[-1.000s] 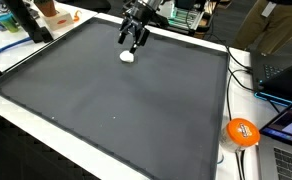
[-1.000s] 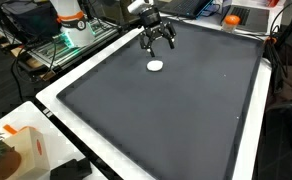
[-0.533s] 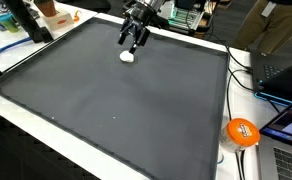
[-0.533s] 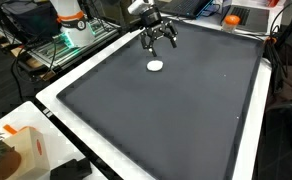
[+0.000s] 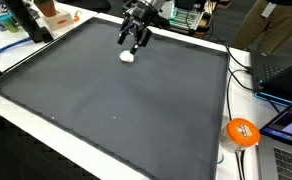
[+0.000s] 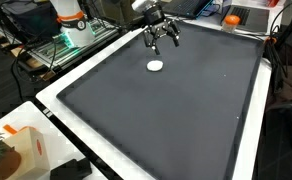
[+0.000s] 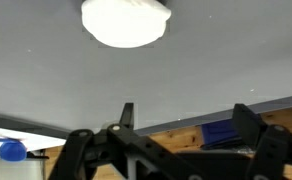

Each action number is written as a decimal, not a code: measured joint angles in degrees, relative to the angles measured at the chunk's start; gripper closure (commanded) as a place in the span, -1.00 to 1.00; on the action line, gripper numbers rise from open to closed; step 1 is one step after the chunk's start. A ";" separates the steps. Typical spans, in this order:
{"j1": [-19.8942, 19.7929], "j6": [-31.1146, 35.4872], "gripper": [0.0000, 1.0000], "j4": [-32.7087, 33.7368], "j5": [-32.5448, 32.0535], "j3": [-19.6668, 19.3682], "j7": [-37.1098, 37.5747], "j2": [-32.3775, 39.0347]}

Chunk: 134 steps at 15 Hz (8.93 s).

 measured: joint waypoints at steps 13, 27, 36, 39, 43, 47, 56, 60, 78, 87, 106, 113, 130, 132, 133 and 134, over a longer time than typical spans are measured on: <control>2.44 -4.84 -1.00 0.38 3.62 3.59 -5.35 -2.41; -17.12 22.64 -1.00 -5.28 24.14 4.48 -46.60 -1.50; -20.82 13.05 -1.00 -16.19 60.50 15.88 -85.87 0.02; -23.48 9.66 -1.00 -16.43 75.31 21.55 -97.98 -3.52; -24.06 4.29 -1.00 -14.14 94.60 26.05 -112.24 -8.16; -19.98 -8.10 -1.00 -7.27 107.44 23.50 -122.72 -14.09; -18.72 -21.09 -1.00 -4.13 111.74 21.01 -128.65 -16.58; -17.72 -28.16 -1.00 -2.27 121.29 18.39 -139.77 -16.57; -17.61 -18.07 -0.77 0.53 118.45 15.86 -128.29 -2.99; -15.22 -15.93 -0.43 8.54 113.06 11.57 -119.92 8.31; -14.56 -16.85 0.98 12.36 120.25 11.23 -125.39 10.76; -12.12 -16.32 0.98 13.25 118.81 12.34 -125.39 6.99; -11.76 -15.36 -0.03 21.79 115.33 11.38 -126.62 17.88; -11.70 -16.74 -0.34 22.78 115.33 11.42 -127.00 18.41; -11.67 -17.20 -0.47 23.20 115.33 11.44 -127.11 18.69; -11.63 -17.28 -0.65 23.36 115.33 11.45 -127.22 18.80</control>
